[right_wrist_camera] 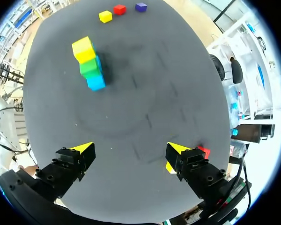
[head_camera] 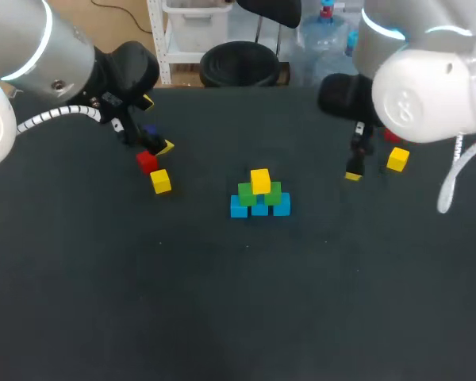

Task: Place the blue cubes, place green cubes on the blue cubes, place the yellow cubes on the green cubes, then place the red cubes on the yellow cubes, and place purple cube on the red cubes.

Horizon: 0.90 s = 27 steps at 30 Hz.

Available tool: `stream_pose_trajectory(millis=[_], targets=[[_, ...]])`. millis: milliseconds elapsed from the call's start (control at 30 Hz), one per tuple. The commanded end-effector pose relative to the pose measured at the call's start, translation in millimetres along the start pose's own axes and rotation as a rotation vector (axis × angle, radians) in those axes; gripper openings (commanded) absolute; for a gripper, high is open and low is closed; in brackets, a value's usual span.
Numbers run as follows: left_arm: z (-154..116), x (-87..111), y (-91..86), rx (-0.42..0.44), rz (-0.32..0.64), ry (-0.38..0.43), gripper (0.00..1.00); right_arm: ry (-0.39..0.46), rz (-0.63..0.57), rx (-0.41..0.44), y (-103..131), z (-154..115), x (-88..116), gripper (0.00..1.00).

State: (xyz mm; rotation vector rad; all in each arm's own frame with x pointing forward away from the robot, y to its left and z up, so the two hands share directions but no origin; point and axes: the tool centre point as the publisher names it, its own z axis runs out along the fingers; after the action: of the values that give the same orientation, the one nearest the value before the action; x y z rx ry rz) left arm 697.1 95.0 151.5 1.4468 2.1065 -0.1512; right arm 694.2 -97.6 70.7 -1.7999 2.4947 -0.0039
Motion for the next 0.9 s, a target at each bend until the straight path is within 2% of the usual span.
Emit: stream_pose_trajectory(millis=[33, 300, 633, 900], targets=[[0.7, 0.6, 1.8, 0.004, 0.003, -0.003, 1.0, -0.003, 0.0, 0.017, -4.0, 4.7, 13.9, 1.0], [0.7, 0.6, 1.8, 0.004, 0.003, -0.003, 1.0, -0.005, -0.017, 0.034, -16.3, 12.2, 38.5, 1.0], [0.7, 0.6, 1.8, 0.004, 0.003, -0.003, 1.0, 0.008, 0.135, 0.023, -31.5, 23.3, 74.5, 1.0], [0.7, 0.6, 1.8, 0.004, 0.003, -0.003, 1.0, -0.001, 0.184, 0.024, -46.9, 37.0, 84.9, 1.0]])
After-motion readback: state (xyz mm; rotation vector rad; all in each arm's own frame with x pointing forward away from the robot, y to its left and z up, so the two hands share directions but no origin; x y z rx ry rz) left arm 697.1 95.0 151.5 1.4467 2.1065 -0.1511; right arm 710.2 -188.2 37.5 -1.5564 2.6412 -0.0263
